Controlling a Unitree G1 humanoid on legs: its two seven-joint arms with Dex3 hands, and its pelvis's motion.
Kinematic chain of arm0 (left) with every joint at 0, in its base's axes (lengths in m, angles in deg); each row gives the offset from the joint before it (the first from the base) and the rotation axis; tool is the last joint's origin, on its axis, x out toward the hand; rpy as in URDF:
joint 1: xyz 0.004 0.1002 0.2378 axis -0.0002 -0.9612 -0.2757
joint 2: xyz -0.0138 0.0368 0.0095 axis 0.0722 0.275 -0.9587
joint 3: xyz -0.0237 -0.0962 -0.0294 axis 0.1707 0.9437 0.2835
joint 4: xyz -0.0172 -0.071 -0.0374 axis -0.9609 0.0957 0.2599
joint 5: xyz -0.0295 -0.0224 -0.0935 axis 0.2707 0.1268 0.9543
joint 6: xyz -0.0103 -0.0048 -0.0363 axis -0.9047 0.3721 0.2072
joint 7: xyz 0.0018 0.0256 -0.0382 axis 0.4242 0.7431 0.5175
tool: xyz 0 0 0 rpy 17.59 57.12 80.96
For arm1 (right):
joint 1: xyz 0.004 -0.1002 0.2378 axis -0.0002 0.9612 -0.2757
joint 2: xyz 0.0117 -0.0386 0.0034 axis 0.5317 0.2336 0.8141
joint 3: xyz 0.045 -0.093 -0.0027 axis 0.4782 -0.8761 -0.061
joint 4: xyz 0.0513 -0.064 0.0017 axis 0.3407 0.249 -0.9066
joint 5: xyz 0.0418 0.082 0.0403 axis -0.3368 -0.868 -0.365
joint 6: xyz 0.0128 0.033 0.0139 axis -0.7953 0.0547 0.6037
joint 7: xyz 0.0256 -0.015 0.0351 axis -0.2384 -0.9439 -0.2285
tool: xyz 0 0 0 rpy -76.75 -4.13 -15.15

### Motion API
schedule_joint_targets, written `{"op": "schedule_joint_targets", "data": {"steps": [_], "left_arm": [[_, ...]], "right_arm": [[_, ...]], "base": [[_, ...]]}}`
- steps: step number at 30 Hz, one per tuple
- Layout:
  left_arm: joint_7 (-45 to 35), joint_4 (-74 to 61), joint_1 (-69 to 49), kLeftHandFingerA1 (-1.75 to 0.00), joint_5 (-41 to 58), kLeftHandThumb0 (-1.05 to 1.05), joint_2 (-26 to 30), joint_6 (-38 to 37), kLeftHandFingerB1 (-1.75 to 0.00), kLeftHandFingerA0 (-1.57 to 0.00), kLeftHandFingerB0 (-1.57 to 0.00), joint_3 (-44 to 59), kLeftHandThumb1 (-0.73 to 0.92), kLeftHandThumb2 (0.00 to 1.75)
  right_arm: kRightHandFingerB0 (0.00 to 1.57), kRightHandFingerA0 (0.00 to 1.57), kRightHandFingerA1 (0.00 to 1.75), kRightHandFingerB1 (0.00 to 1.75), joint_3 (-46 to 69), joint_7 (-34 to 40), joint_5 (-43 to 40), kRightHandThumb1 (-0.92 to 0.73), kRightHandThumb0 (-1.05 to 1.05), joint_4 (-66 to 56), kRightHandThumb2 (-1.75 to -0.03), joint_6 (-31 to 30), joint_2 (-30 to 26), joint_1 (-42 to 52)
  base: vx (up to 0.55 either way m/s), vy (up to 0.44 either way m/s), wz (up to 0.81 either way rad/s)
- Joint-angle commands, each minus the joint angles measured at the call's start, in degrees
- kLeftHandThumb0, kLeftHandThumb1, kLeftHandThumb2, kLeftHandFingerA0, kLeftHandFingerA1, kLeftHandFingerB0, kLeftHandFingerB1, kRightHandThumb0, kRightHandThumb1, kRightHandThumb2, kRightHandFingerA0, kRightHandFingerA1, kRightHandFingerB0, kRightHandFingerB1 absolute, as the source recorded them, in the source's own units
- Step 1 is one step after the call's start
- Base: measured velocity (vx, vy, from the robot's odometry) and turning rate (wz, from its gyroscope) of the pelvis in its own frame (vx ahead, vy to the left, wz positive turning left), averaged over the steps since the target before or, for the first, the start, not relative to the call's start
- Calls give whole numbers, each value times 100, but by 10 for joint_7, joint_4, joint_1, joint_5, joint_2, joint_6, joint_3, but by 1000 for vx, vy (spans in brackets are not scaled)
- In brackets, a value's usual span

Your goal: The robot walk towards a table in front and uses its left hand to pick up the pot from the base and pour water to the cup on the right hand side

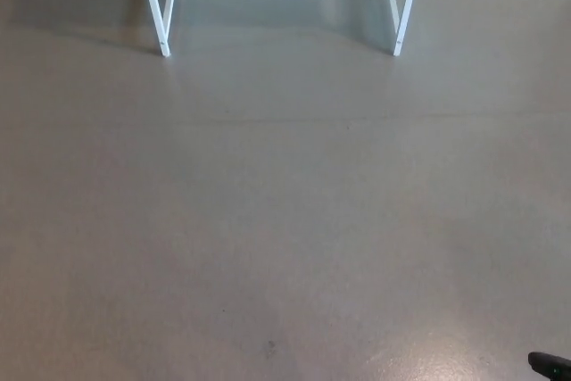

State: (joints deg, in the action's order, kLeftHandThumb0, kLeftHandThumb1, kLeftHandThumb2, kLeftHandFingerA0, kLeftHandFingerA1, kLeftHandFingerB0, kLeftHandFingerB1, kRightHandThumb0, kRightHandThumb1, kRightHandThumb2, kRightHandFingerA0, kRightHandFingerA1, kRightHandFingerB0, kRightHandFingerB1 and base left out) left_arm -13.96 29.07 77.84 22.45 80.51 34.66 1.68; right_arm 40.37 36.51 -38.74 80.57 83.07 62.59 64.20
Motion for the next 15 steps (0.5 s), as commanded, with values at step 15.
{"op": "schedule_joint_targets", "data": {"steps": [15], "left_arm": [[-42, 29, -4, -36, 11, -24, 15, -54, -33, -35, -36, -2, 57, 57]], "right_arm": [[38, 57, 49, 40, 2, -2, -10, -55, -21, -14, -56, 23, -5, 44]], "base": [[19, -3, -1]]}}
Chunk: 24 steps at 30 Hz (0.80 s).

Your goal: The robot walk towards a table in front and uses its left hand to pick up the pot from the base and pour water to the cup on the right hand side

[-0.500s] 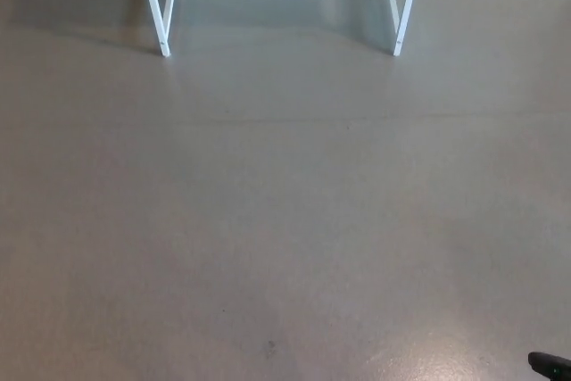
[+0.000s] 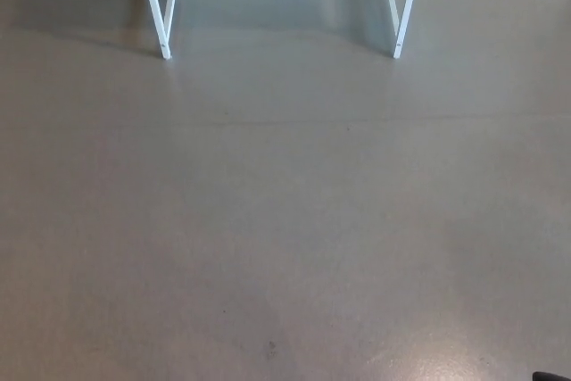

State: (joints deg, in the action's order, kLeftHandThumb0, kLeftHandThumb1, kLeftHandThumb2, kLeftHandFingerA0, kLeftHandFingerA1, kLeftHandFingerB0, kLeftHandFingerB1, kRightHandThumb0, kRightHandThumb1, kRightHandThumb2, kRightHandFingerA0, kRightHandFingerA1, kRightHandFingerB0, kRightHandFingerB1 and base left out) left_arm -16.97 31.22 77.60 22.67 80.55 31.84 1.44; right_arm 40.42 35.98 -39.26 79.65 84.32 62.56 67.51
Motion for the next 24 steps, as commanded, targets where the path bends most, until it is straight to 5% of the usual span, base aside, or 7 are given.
{"op": "schedule_joint_targets", "data": {"steps": [1, 24], "left_arm": [[-12, 8, -2, -36, 9, -24, 15, -28, -33, -35, -36, 1, 57, 57], [-3, 1, -7, -36, 6, -27, 12, -20, -33, -36, -39, -6, 61, 57]], "right_arm": [[38, 57, 49, 40, 1, 4, -5, -55, -21, -4, -56, 10, -5, 11], [38, 56, 49, 40, -4, -1, -4, -56, -25, 6, -56, 26, -8, 19]], "base": [[-105, 55, 2], [112, 128, -1]]}}
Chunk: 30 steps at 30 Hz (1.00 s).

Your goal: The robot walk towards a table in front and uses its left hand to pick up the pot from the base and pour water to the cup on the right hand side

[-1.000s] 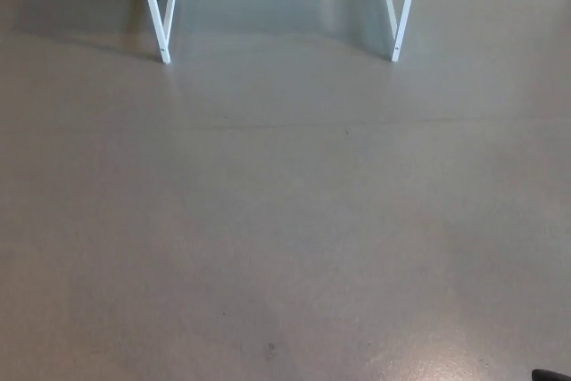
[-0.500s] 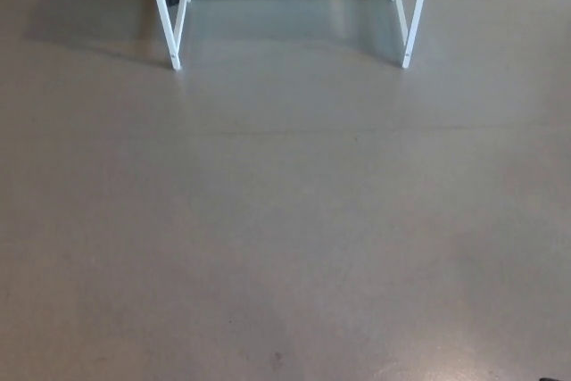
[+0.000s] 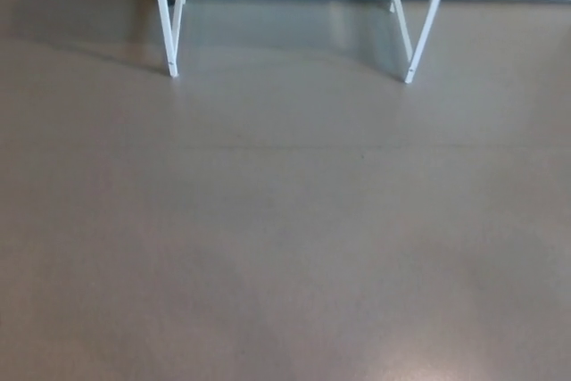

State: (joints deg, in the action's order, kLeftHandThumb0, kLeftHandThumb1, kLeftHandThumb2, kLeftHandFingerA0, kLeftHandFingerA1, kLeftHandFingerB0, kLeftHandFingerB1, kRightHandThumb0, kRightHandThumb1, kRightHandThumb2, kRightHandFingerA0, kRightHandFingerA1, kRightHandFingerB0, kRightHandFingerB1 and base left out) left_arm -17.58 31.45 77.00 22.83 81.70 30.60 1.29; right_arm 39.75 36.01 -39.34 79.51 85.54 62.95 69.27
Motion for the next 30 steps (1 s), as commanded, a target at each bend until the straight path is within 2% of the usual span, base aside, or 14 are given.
{"op": "schedule_joint_targets", "data": {"steps": [1, 13, 19, 22, 30], "left_arm": [[6, 2, 1, -36, 2, -27, 2, -7, -33, -36, -39, -7, 61, 57], [7, -3, -8, -36, 5, -27, 1, -14, -33, -37, -39, -12, 60, 57], [5, -3, -8, -35, 2, -27, 4, -12, -33, -33, -35, -19, 61, 58], [6, -1, -7, -36, 4, -28, 4, -15, -32, -37, -36, -19, 62, 57], [27, 16, -17, -37, -2, -27, -1, -31, -34, -37, -39, -22, 62, 58]], "right_arm": [[38, 56, 49, 40, 2, -3, -3, -56, -25, 12, -56, 16, -13, -1], [38, 58, 50, 40, -1, 1, -1, -57, -25, 15, -57, 19, -13, 3], [40, 61, 50, 41, -7, 0, 5, -57, -28, 15, -57, 27, -16, 11], [40, 58, 50, 41, -8, -1, 4, -58, -28, 14, -57, 27, -17, 11], [40, 59, 50, 41, -5, -3, -2, -57, -26, 14, -57, 34, -17, 31]], "base": [[220, -87, 9], [250, -156, -9], [242, 111, -15], [279, 174, -45], [264, 116, 6]]}}
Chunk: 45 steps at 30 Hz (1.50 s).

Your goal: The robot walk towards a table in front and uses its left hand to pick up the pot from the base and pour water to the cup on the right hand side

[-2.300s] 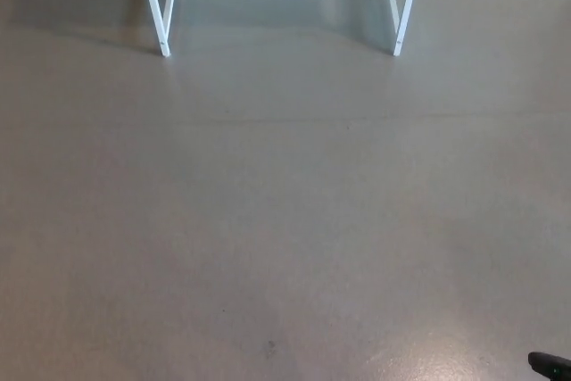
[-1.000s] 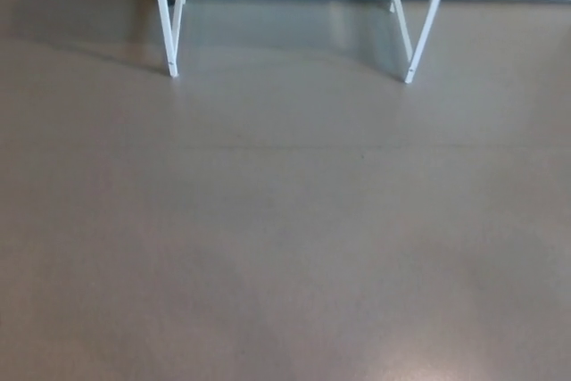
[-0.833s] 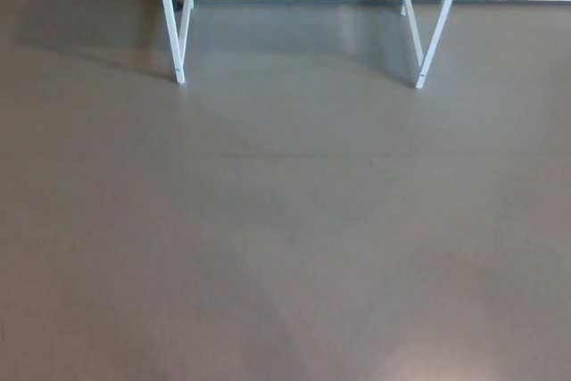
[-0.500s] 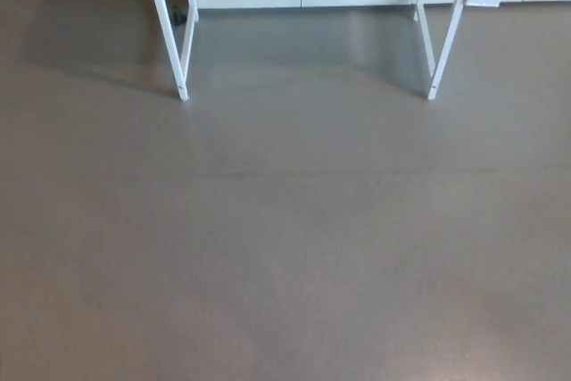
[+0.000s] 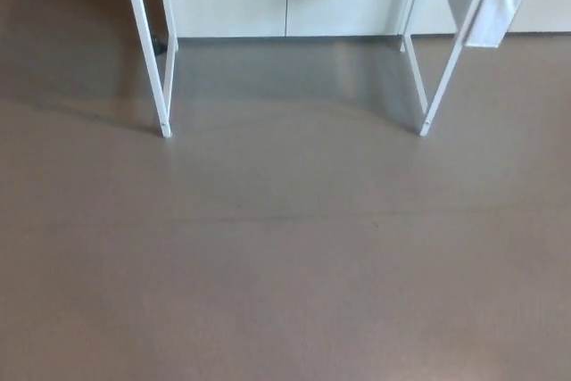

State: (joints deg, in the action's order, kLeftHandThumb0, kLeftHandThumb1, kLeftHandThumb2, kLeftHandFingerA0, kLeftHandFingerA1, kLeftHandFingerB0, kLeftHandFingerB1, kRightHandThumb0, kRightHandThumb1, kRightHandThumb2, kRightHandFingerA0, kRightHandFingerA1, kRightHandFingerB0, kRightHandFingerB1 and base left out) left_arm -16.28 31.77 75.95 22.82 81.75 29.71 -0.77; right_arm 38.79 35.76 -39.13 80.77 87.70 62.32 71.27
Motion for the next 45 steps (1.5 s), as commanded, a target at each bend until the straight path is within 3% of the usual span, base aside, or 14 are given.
{"op": "schedule_joint_targets", "data": {"steps": [1, 2, 3, 6, 7, 17, 23, 24, 35, 36, 37, 42, 44, 45], "left_arm": [[24, 17, -16, -44, -7, -34, -3, -33, -41, -40, -39, -4, 55, 68], [38, 23, -30, -44, -15, -34, -6, -49, -41, -40, -39, -7, 55, 68], [54, 28, -38, -40, -27, -28, -4, -60, -35, -51, -43, -14, 58, 58], [64, 33, -40, -40, -30, -28, -3, -68, -35, -51, -43, -21, 58, 58], [69, 42, -41, -48, -34, -36, -2, -73, -42, -50, -40, -25, 50, 68], [69, 68, -40, -48, -33, -40, 3, -84, -43, -46, -39, -40, 49, 70], [64, 71, -37, -49, -28, -38, 0, -85, -43, -48, -39, -36, 49, 69], [66, 69, -39, -40, -30, -30, 0, -86, -35, -49, -41, -38, 59, 58], [61, 35, -67, -39, -14, -29, -19, -83, -35, -47, -42, -28, 59, 58], [50, 6, -87, -38, -9, -28, -21, -80, -34, -45, -40, -27, 59, 58], [45, 3, -93, -38, -10, -28, -19, -81, -34, -44, -39, -28, 59, 57], [39, -6, -107, -38, -13, -28, -16, -77, -34, -44, -39, -30, 59, 57], [44, 4, -94, -39, -15, -28, -11, -78, -34, -48, -40, -29, 57, 57], [42, 9, -91, -39, -11, -26, -10, -76, -34, -47, -39, -25, 57, 57]], "right_arm": [[39, 58, 49, 41, 5, -2, -4, -57, -26, 2, -57, 16, -11, 22], [39, 58, 49, 41, 5, -5, -3, -57, -26, 3, -57, 20, -12, 40], [40, 57, 49, 41, 5, -5, -2, -58, -25, 1, -57, 22, -11, 50], [40, 57, 49, 41, 4, -4, -2, -58, -25, -1, -57, 24, -10, 55], [40, 61, 51, 41, 1, 7, 3, -54, -27, -16, -56, 21, -6, 69], [38, 57, 51, 40, -6, 17, 6, -58, -26, -53, -57, 11, -2, 103], [38, 58, 51, 40, -4, 18, 1, -57, -28, -48, -57, 7, -2, 100], [39, 58, 49, 40, -5, 18, 6, -56, -30, -31, -57, 20, -6, 94], [39, 59, 49, 40, -2, 24, 1, -55, -25, -29, -56, 3, -3, 102], [38, 54, 54, 47, 1, 17, 0, -46, -32, 11, -67, 36, -7, 98], [40, 59, 50, 41, 2, 14, 0, -53, -22, 16, -56, 46, -7, 103], [40, 59, 50, 41, 2, 10, -1, -53, -22, 29, -56, 67, -7, 112], [39, 57, 48, 40, -7, 25, 12, -54, -23, -14, -56, 34, -10, 117], [38, 53, 52, 46, -7, 26, 13, -47, -30, -3, -66, 35, -11, 111]], "base": [[286, -15, 10], [292, -31, 10], [200, -72, 7], [338, -94, 17], [445, -266, 78], [284, -58, -5], [352, 270, -20], [237, 205, 4], [239, 53, 8], [350, -99, 23], [428, -144, -20], [376, -130, 16], [205, 17, -10], [193, 73, -19]]}}
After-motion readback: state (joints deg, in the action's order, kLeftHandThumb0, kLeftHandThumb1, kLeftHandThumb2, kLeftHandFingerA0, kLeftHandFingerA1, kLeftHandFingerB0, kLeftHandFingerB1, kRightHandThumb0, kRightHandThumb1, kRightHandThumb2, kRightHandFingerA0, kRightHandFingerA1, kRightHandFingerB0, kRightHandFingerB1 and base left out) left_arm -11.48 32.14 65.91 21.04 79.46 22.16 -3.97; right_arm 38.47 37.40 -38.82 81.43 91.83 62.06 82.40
